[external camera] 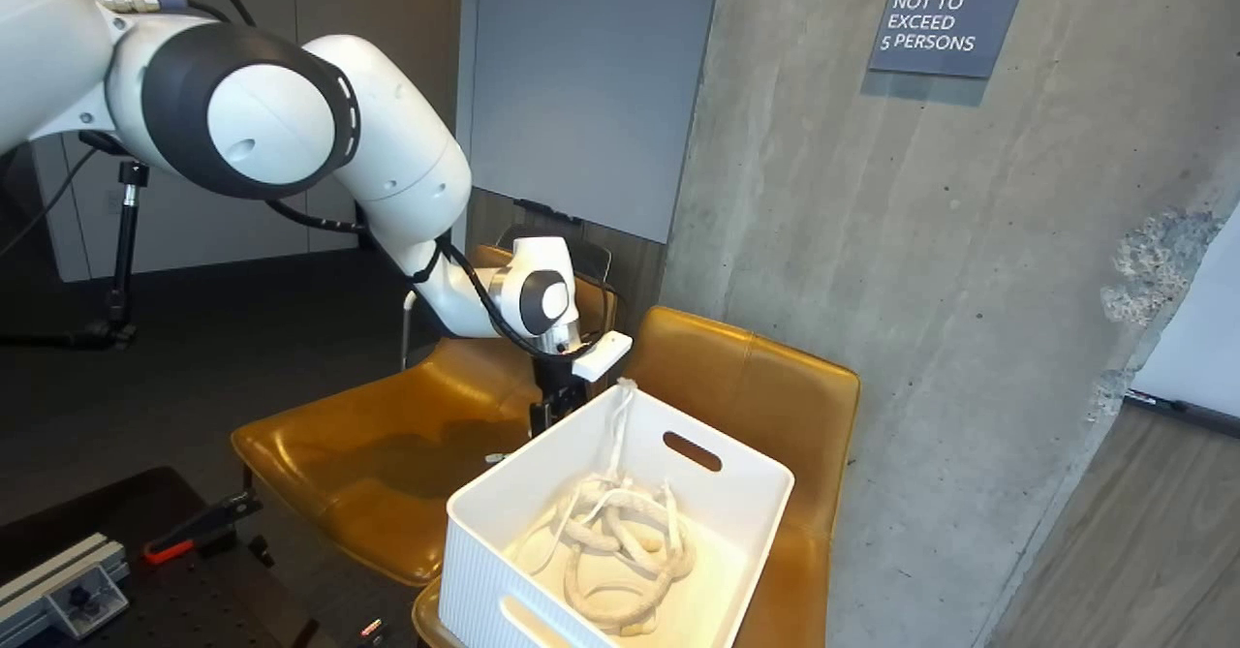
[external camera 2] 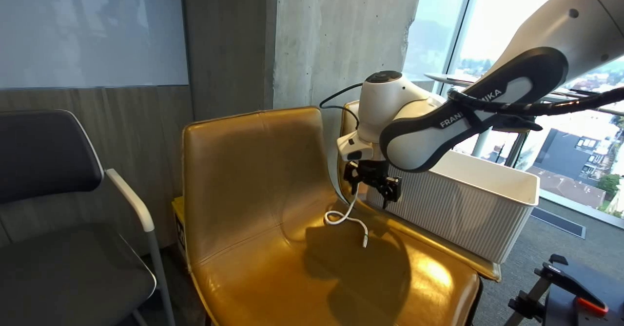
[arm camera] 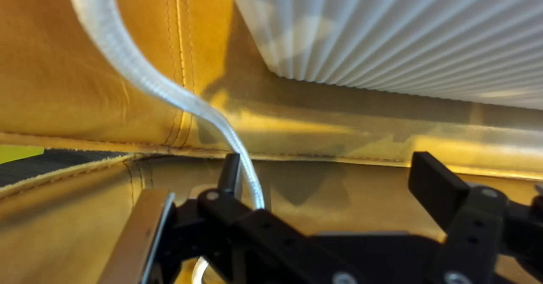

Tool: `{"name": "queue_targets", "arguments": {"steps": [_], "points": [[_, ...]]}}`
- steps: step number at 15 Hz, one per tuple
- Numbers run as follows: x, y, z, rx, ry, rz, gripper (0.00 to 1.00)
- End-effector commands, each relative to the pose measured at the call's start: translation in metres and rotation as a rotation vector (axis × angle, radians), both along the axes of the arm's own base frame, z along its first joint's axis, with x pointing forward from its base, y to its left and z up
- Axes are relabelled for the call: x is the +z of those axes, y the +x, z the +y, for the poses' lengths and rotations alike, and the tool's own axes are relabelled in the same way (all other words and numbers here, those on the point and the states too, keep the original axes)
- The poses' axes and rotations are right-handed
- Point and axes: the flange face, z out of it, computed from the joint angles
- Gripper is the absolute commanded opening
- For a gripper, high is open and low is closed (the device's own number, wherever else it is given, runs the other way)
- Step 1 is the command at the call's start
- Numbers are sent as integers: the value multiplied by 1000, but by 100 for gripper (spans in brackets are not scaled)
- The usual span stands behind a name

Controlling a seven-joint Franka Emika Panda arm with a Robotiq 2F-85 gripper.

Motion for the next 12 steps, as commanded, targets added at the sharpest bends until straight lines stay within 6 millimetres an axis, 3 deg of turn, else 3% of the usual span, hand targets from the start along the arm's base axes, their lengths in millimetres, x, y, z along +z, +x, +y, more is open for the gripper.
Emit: {"name": "queue_targets", "arguments": {"steps": [1, 10, 12], "points": [[2, -1, 1, 30, -6, -35, 100], [6, 5, 28, 84, 8, -75, 98], [4, 5, 29, 87, 6, -71, 73]]}}
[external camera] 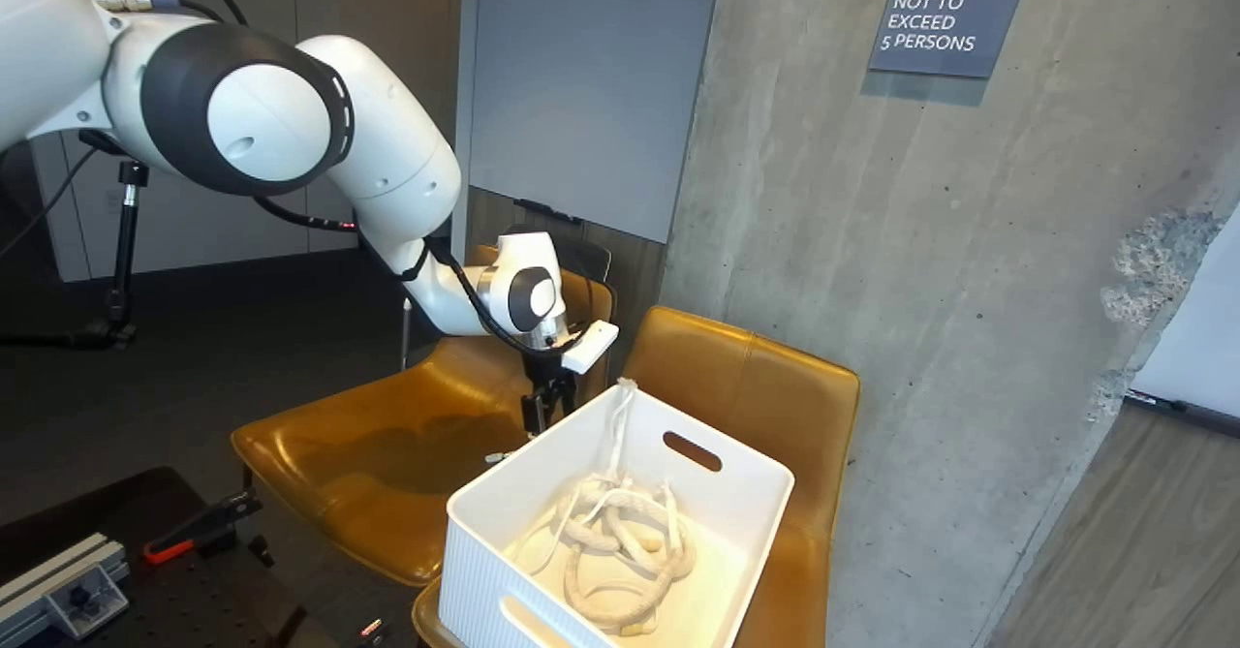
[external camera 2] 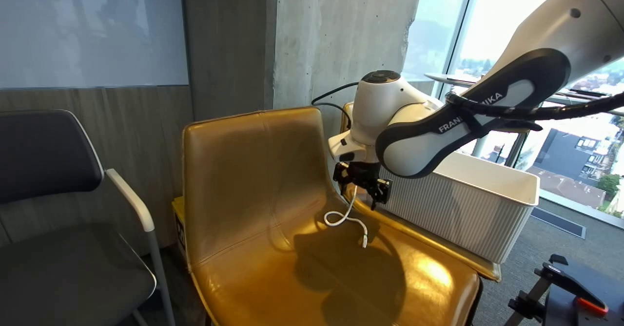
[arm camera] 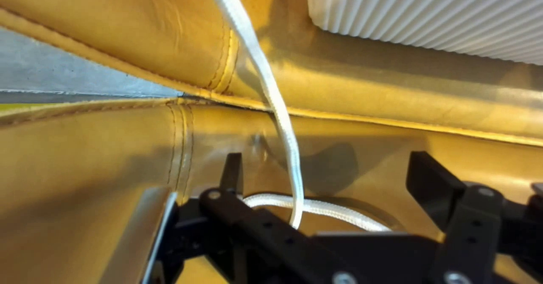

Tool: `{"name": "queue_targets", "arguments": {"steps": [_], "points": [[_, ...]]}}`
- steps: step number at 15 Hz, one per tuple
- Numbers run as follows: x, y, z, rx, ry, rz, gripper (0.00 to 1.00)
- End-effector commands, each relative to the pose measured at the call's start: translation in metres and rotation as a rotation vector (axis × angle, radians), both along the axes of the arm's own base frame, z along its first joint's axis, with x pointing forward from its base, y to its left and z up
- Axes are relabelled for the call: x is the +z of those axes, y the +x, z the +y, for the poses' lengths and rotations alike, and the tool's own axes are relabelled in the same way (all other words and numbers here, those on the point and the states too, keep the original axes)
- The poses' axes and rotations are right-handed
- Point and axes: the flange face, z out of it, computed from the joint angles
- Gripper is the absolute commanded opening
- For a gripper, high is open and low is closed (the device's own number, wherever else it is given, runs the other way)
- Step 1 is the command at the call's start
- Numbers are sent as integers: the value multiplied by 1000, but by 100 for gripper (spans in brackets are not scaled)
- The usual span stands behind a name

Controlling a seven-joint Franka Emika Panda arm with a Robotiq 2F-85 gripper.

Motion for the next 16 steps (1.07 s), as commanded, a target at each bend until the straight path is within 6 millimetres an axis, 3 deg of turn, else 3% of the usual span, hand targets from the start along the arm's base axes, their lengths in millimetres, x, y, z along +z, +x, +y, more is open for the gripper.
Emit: {"name": "queue_targets", "arguments": {"steps": [1, 10, 14, 16], "points": [[1, 1, 0, 31, -15, -14, 68], [-8, -7, -20, 6, -20, 4, 0], [-6, -9, -27, -8, -21, 5, 1], [29, -9, -15, -25, 9, 10, 1]]}}
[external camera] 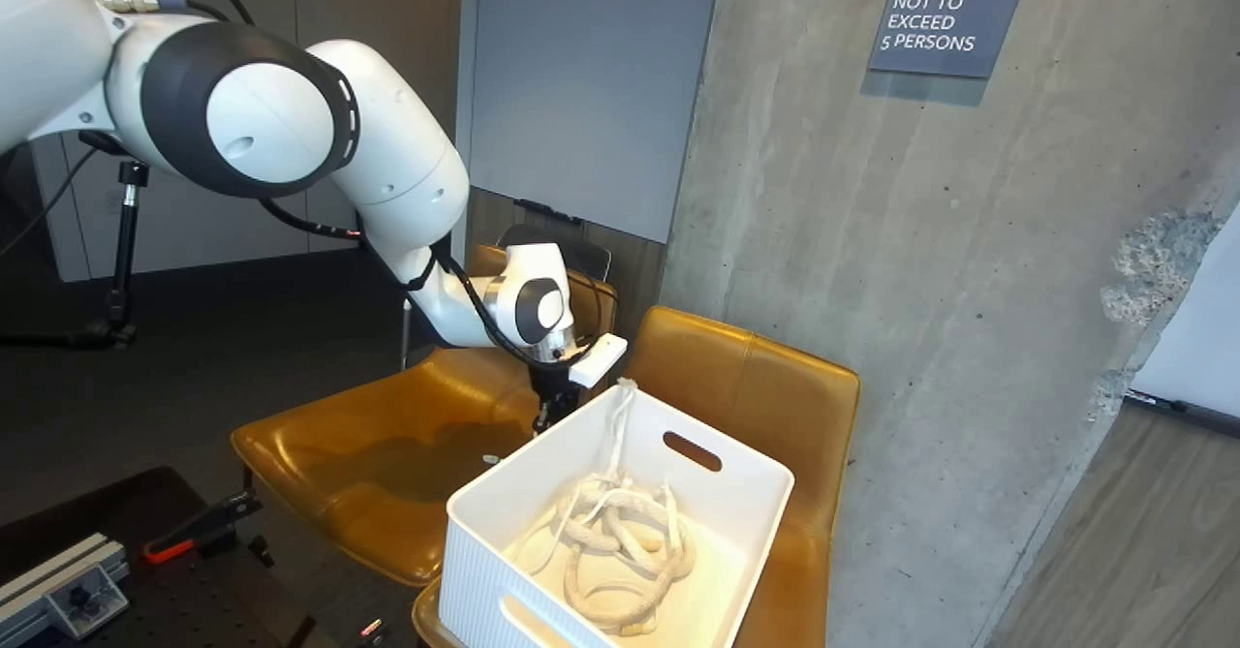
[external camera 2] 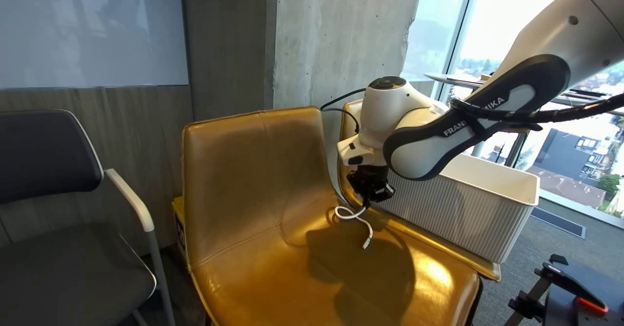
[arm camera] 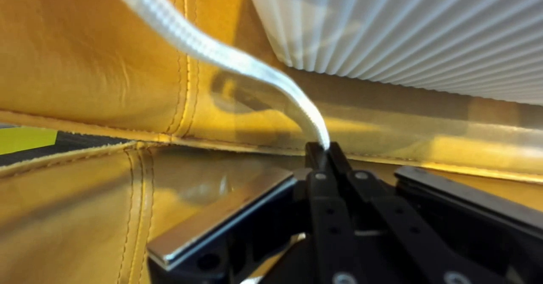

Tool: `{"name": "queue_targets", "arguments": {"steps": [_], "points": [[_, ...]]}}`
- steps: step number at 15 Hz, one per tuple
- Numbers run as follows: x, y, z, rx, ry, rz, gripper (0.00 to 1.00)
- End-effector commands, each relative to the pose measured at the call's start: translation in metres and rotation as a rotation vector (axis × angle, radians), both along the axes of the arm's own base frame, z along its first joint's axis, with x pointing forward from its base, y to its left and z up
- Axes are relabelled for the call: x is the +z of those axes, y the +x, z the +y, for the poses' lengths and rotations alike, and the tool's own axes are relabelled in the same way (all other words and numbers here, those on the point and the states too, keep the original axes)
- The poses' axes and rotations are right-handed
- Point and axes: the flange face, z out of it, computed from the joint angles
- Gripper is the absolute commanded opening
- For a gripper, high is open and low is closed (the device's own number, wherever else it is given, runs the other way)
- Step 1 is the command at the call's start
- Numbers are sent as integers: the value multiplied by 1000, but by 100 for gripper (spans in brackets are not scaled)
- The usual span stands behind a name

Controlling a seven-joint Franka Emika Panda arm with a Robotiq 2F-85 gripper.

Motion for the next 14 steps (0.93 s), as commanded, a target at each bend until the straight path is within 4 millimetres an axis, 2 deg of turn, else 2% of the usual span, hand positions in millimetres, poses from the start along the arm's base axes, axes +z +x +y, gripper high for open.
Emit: {"name": "queue_targets", "arguments": {"steps": [1, 3, 5, 6, 8, 10, 14], "points": [[71, -4, 22, 4, 49, -31, 1], [103, -4, 35, 23, 96, -99, 1], [150, -8, 43, 24, 101, -151, 1], [172, -13, 39, 17, 96, -168, 1], [211, -28, 20, -7, 78, -204, 1], [239, -48, -9, -45, 61, -232, 1], [275, -98, -82, -152, 34, -254, 1]]}}
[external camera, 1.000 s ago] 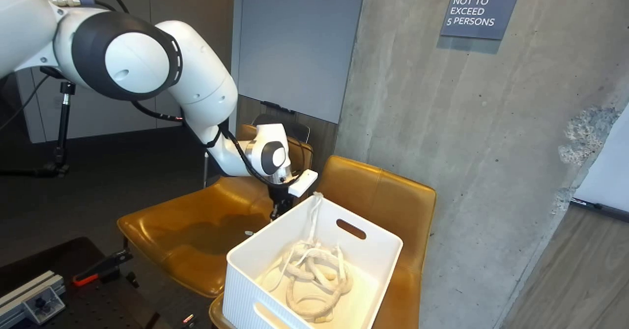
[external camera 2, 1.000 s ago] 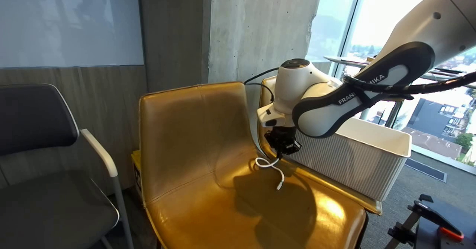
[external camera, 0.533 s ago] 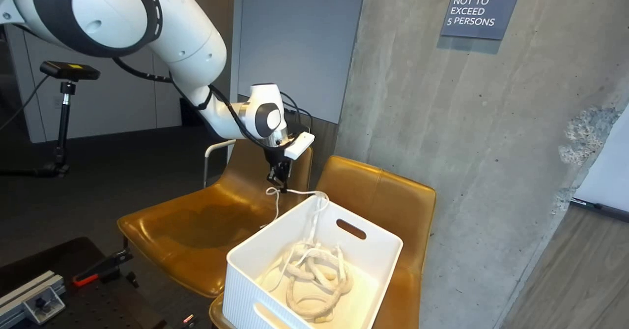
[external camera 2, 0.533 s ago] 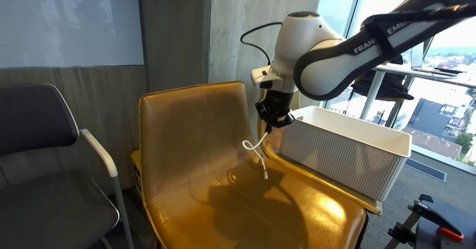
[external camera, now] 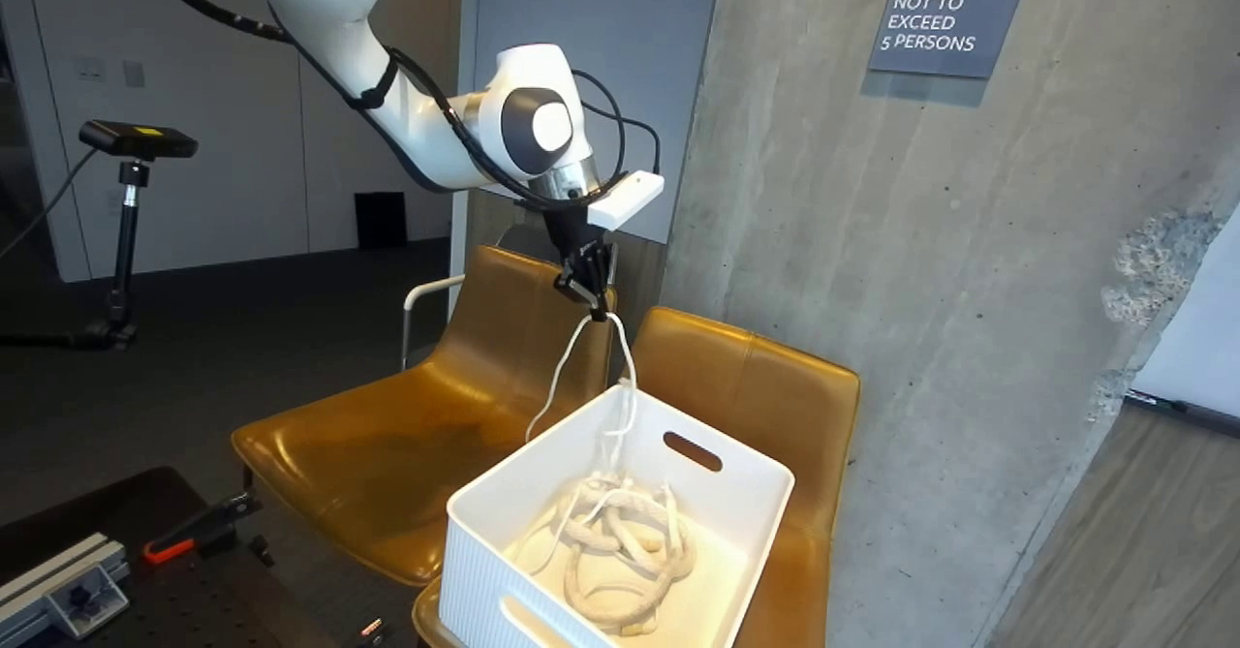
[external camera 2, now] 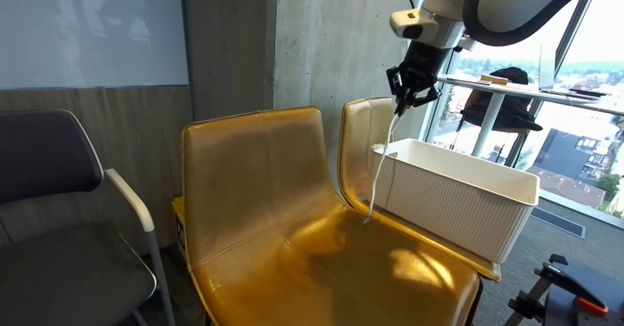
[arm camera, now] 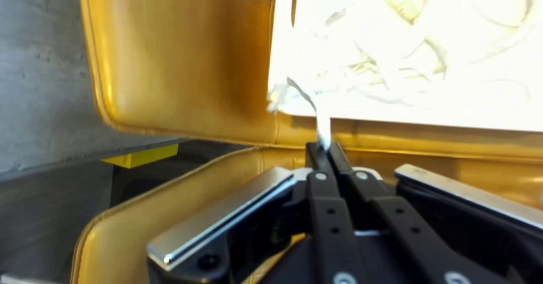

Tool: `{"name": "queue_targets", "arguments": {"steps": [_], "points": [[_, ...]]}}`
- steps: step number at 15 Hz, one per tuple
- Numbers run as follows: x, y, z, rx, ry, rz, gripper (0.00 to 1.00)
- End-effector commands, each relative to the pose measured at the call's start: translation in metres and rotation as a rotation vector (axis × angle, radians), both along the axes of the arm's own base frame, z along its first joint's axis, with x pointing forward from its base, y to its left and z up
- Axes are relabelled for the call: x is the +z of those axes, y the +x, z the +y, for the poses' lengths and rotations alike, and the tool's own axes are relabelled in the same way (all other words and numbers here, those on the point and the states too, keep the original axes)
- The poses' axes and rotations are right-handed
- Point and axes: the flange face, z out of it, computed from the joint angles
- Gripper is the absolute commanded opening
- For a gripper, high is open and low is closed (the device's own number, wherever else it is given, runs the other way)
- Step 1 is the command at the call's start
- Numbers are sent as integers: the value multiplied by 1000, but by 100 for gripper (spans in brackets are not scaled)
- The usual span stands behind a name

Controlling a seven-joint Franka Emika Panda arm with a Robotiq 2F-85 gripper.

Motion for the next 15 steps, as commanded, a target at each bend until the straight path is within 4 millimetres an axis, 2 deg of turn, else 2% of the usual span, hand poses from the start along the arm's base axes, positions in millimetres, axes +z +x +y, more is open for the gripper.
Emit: {"name": "queue_targets", "arguments": {"steps": [1, 4, 5, 6, 9, 12, 14, 15], "points": [[25, -61, -60, -93, 0, -18, 1], [35, -109, -119, -178, 3, -12, 1], [40, -130, -130, -203, 2, -9, 1], [51, -151, -130, -229, 0, -5, 1], [69, -205, -156, -283, -18, -12, 1], [97, -256, -157, -310, -19, -26, 1], [120, -283, -145, -328, -25, -25, 1], [135, -294, -131, -339, -26, -25, 1]]}}
